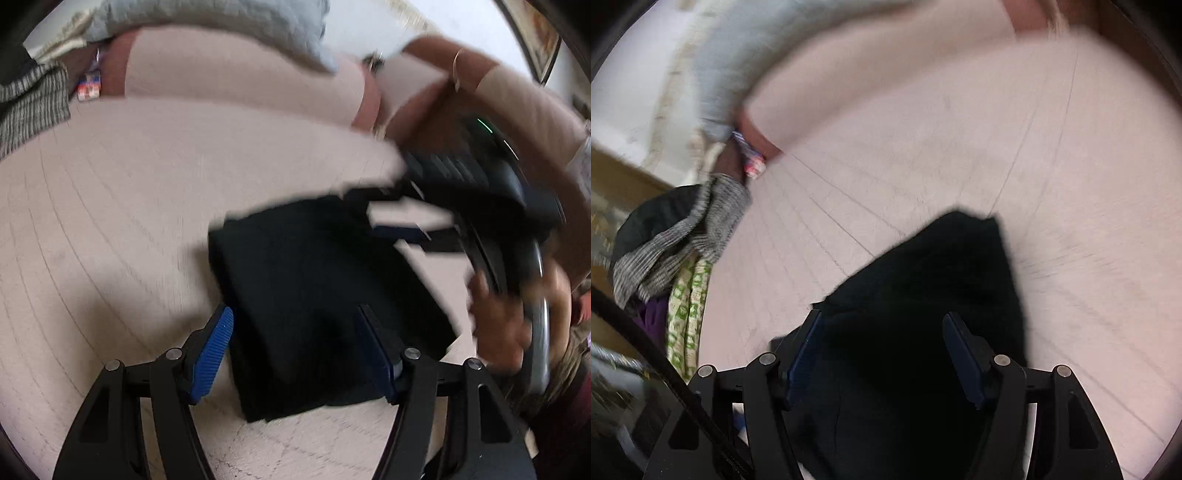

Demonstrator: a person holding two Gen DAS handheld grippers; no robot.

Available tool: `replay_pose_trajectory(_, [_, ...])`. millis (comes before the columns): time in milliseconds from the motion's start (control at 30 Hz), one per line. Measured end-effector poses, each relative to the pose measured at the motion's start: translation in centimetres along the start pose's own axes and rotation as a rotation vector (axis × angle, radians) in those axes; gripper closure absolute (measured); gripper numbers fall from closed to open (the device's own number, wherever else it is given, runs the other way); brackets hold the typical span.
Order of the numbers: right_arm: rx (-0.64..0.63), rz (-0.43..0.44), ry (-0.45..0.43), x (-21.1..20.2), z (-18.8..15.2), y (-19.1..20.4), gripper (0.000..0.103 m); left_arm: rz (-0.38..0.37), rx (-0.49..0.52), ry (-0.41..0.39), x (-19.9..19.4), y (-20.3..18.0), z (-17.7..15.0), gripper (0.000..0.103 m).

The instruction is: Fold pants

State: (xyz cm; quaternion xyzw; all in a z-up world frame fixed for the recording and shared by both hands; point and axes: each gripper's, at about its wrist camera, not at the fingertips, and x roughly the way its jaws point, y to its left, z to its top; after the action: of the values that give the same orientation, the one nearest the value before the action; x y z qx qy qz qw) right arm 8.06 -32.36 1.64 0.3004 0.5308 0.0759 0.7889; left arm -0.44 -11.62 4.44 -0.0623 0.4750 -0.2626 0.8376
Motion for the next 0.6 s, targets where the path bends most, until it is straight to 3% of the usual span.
replay_pose_trajectory(67, [0.063,-0.066,0.014,2.6,1.5,-1.2,0.039,-0.025,-0.016,0.051,1.3,0.7,-0.7,0.036])
replay_pose_trajectory(133, [0.091,-0.123,-0.044,2.9,3.0,-1.1,0.041,-0.048,-0.018,0.058,1.7,1.0,-0.6,0.036])
replay_pose_trajectory(267, [0.078,-0.123,-0.137,0.4,4.2,0.8,0.040,-0.051,0.010,0.034,1.4,0.7,-0.5,0.036])
replay_pose_trajectory(433, [-0.012,-0.130,-0.207,-3.9,1.6,1.4,0.038,-0.049,0.045,-0.008,-0.4,-0.1,-0.8,0.036])
replay_pose_trajectory(600, [-0.008,-0.177,-0.290,-8.8,-3.0,-2.8,0.034,-0.045,0.068,-0.111,-3.4,-0.7,-1.0,0.035])
